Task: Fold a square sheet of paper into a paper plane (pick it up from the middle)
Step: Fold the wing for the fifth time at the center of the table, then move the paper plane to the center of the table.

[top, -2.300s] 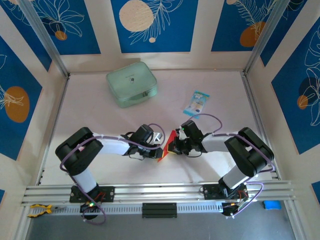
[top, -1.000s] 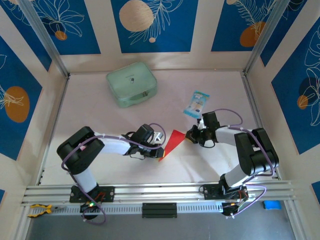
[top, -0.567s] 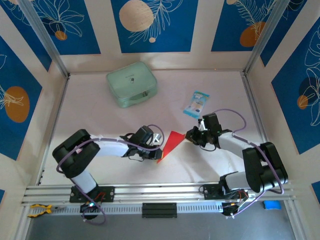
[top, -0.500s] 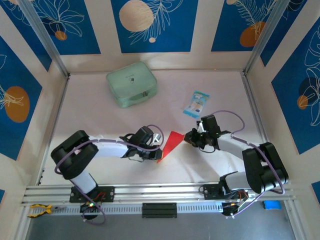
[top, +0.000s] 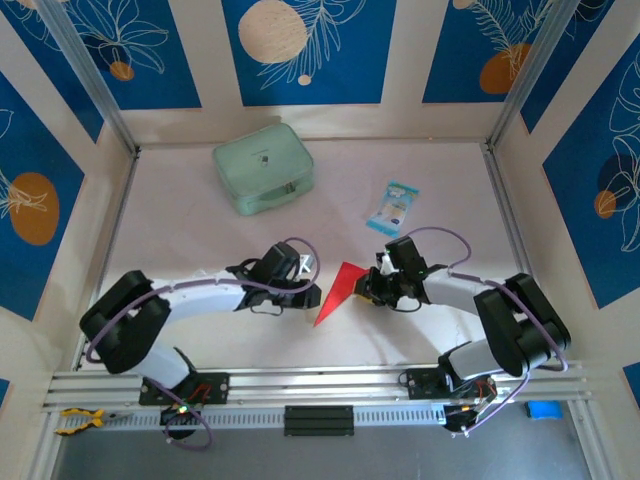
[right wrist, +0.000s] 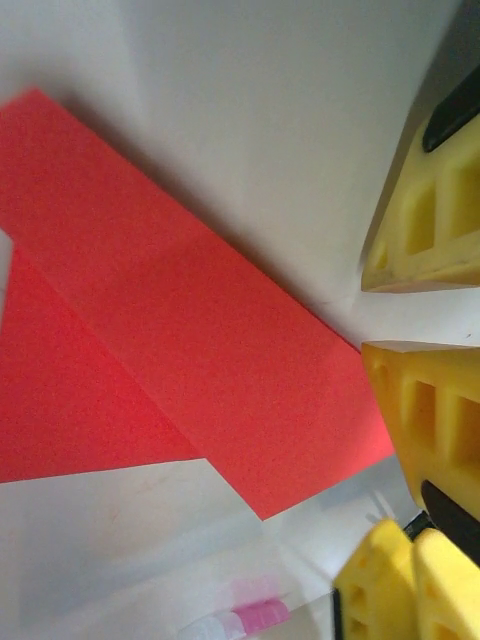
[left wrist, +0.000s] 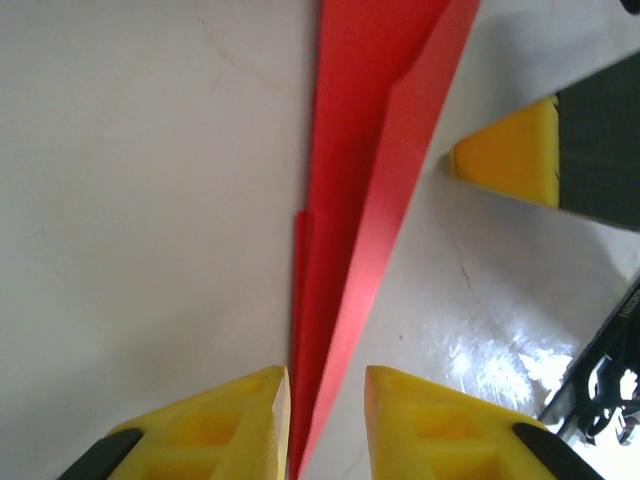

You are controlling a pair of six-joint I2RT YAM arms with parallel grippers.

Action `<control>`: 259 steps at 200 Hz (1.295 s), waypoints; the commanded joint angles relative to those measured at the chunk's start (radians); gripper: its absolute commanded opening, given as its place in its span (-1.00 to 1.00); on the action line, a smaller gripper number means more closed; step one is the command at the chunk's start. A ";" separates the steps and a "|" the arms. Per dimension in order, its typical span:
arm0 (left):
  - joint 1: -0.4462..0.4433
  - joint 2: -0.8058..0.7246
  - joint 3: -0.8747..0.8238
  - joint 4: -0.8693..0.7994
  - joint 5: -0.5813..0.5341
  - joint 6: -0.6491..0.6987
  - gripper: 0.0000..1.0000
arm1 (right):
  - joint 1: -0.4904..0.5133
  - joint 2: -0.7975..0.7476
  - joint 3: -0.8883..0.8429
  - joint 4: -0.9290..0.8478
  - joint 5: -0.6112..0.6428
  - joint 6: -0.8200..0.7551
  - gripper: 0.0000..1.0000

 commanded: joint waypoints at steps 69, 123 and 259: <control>0.016 0.182 0.124 -0.046 0.112 0.118 -0.48 | 0.032 0.051 0.038 0.028 -0.052 0.007 -0.60; 0.016 0.194 0.133 -0.050 0.133 0.129 -0.47 | 0.034 0.073 0.041 0.033 -0.069 -0.003 -0.62; 0.053 0.210 0.141 -0.038 0.137 0.139 -0.59 | 0.031 0.074 0.055 0.014 -0.049 -0.011 -0.64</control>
